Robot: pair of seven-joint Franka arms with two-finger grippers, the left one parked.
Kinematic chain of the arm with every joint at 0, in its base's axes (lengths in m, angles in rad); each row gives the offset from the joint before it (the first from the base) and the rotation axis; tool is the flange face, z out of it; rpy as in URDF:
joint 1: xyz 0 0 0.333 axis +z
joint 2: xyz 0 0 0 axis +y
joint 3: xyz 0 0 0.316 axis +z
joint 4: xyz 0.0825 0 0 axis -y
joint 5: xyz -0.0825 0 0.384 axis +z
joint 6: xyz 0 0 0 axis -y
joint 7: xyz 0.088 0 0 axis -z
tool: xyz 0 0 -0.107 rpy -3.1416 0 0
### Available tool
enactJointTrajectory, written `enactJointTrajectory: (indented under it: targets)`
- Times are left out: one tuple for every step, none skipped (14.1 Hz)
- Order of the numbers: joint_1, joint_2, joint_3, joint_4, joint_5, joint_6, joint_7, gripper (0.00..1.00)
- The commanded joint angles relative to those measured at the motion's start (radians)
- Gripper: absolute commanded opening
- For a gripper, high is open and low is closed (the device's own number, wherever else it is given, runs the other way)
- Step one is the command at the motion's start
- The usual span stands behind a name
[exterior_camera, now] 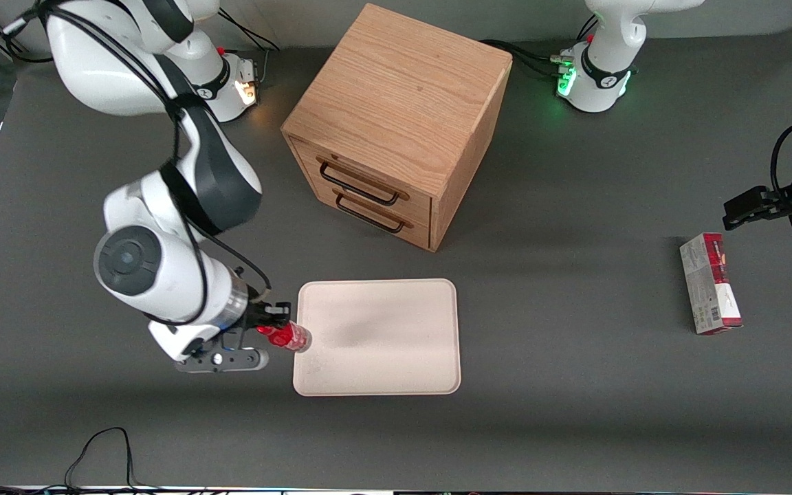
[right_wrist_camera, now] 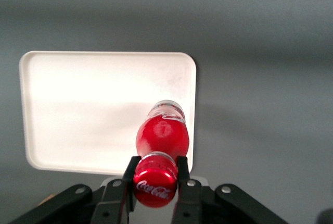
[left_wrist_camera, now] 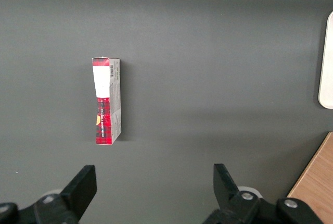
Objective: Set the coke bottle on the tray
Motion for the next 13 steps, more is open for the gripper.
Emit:
enactJointTrajectory:
  targets:
    - [0.018, 0.096, 0.004, 0.056, -0.059, 0.064, 0.024, 0.0]
    - [0.018, 0.119, -0.001, 0.052, -0.062, 0.083, 0.024, 0.0]
    - [0.019, 0.137, -0.004, 0.05, -0.062, 0.11, 0.022, 0.0]
    - [0.019, 0.143, -0.005, 0.045, -0.062, 0.13, 0.021, 0.0]
    - [0.019, 0.143, -0.006, 0.032, -0.062, 0.135, 0.019, 0.0]
    - [0.019, 0.143, -0.007, 0.027, -0.062, 0.14, 0.015, 0.0]
    - [0.019, 0.143, -0.007, 0.016, -0.062, 0.153, 0.015, 0.0]
    - [0.018, 0.143, -0.007, 0.013, -0.062, 0.163, 0.015, 0.0]
    - [0.018, 0.143, -0.007, 0.006, -0.062, 0.166, 0.022, 0.26]
    - [0.018, 0.143, -0.007, -0.01, -0.062, 0.182, 0.024, 0.73]
    - [0.019, 0.142, -0.007, -0.034, -0.062, 0.227, 0.027, 1.0]
    - [0.019, 0.14, -0.007, -0.051, -0.062, 0.262, 0.03, 1.0]
    - [0.019, 0.14, -0.009, -0.051, -0.063, 0.268, 0.029, 1.0]
